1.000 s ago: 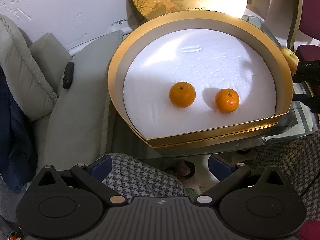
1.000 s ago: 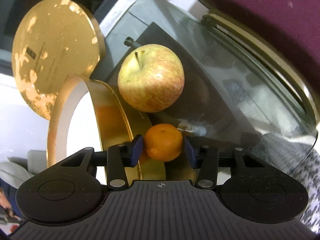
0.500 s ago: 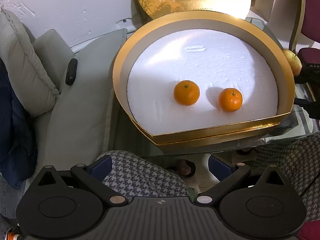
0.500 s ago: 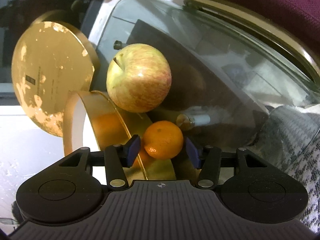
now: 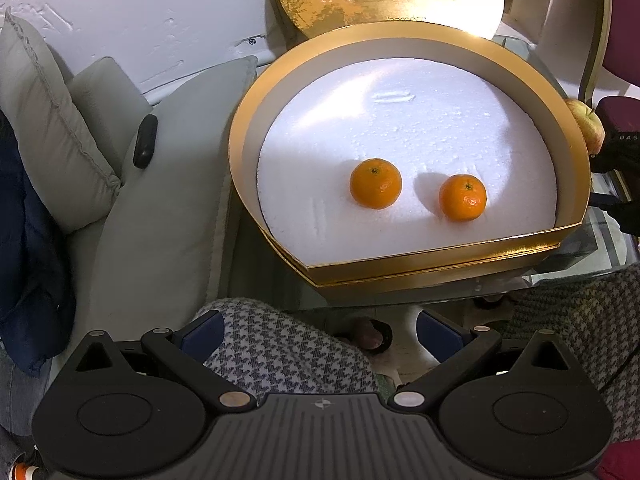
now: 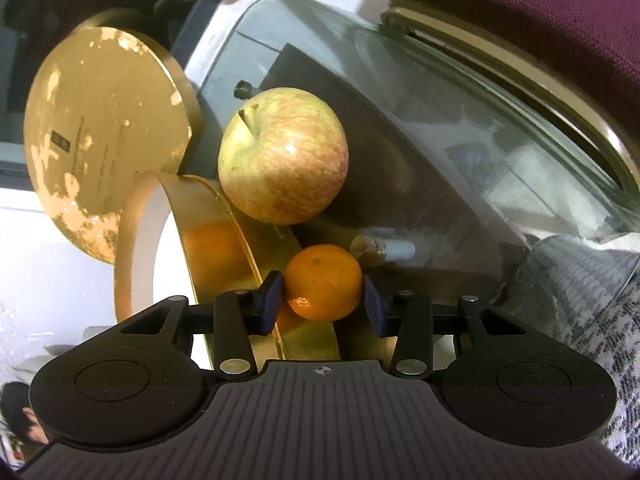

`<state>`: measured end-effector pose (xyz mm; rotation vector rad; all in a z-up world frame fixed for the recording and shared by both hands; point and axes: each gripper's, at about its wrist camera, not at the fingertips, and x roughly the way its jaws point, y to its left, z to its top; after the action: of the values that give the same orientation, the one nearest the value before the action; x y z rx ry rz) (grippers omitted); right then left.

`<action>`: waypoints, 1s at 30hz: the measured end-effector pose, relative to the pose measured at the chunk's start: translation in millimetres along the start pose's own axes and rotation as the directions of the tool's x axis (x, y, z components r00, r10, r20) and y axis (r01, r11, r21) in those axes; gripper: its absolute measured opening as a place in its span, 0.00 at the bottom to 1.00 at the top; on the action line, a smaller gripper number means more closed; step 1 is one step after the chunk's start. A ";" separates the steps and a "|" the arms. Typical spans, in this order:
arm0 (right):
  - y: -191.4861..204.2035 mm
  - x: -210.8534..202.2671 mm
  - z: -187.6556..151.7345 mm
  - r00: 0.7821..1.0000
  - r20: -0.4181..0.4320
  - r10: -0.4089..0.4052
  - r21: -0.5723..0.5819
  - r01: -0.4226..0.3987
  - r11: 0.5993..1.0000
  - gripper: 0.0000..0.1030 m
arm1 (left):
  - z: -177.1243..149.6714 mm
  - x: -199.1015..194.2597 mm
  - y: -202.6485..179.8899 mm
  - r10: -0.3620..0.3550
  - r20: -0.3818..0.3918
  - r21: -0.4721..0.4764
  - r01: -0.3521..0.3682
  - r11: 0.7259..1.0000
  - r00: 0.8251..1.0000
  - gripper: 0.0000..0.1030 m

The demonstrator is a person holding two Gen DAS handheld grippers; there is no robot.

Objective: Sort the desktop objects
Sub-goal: 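Grasp the third mandarin orange with the right gripper, then carry the mandarin over the gold box and release it onto the foam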

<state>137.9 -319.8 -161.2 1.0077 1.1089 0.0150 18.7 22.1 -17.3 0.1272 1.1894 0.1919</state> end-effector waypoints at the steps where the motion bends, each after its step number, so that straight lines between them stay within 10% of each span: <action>1: 0.2 -1.2 -0.7 1.000 0.001 -0.003 -0.004 0.003 1.000 0.43 | -0.3 0.2 0.2 0.000 0.000 0.000 0.000 1.000 1.000 0.99; 16: 11.2 -60.9 -25.0 0.999 0.045 0.001 -0.074 0.002 0.997 0.43 | -6.7 -3.9 9.6 -0.027 0.020 -0.022 0.027 0.999 0.999 0.99; 30: 109.5 -92.2 -70.6 0.998 0.053 0.018 -0.390 0.004 0.921 0.43 | -13.5 -2.3 33.6 -0.047 0.036 -0.093 0.050 0.994 0.998 0.99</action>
<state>89.5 -252.9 -24.7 0.6489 1.0006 0.2065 2.6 54.3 -13.5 0.0187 1.1468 0.2021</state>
